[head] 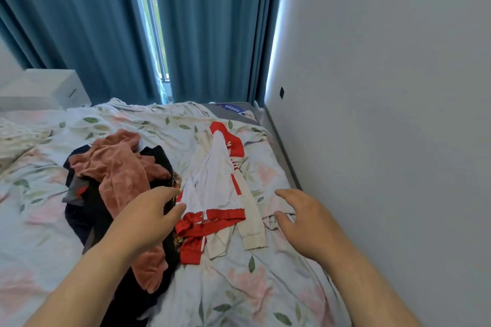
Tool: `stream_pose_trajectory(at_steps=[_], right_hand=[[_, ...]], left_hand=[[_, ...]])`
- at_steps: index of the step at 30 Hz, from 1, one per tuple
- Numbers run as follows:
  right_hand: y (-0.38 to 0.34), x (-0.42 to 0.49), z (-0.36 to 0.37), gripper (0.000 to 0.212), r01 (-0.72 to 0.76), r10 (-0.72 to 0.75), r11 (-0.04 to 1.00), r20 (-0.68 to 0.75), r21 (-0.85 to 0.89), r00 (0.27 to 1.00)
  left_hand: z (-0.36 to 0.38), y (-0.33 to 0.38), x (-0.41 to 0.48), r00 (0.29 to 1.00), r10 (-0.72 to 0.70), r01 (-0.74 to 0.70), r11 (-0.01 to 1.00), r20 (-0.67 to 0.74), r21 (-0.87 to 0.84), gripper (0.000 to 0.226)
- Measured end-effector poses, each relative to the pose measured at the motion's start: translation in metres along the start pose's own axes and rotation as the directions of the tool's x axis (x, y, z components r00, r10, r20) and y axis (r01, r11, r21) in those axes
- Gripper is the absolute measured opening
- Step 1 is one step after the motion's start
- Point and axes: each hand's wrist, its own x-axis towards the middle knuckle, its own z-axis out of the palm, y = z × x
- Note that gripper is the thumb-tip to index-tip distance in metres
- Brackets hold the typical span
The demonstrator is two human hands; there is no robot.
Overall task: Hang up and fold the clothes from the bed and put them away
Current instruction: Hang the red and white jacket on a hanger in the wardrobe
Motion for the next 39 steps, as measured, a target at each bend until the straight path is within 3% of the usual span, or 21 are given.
stream_pose_trajectory(at_steps=[7,15,25,32,39], right_hand=[[0.005,0.046,0.010,0.050,0.038,-0.033,0.998,0.093,-0.053,0.995],[-0.024,0.079,0.037,0.047,0.011,-0.010,1.000,0.067,-0.012,0.998],[-0.040,0.143,0.046,0.049,0.009,-0.012,0.999,0.080,0.037,0.997],[-0.009,0.223,0.074,0.047,-0.020,0.013,0.997,0.104,0.073,0.995],[0.055,0.346,0.109,0.049,-0.033,0.023,0.998,0.189,0.046,0.982]], left_hand=[[0.002,-0.007,0.013,0.997,-0.075,0.076,0.996,-0.017,0.039,0.045],[0.000,-0.043,0.043,0.998,-0.053,0.053,0.999,0.026,0.003,0.045],[-0.012,-0.057,0.097,0.999,-0.045,0.044,0.998,-0.022,-0.050,0.039],[0.014,-0.066,0.154,0.998,-0.063,0.064,0.987,0.007,-0.146,0.021],[0.088,-0.073,0.282,0.979,-0.177,0.196,0.950,0.098,-0.242,0.035]])
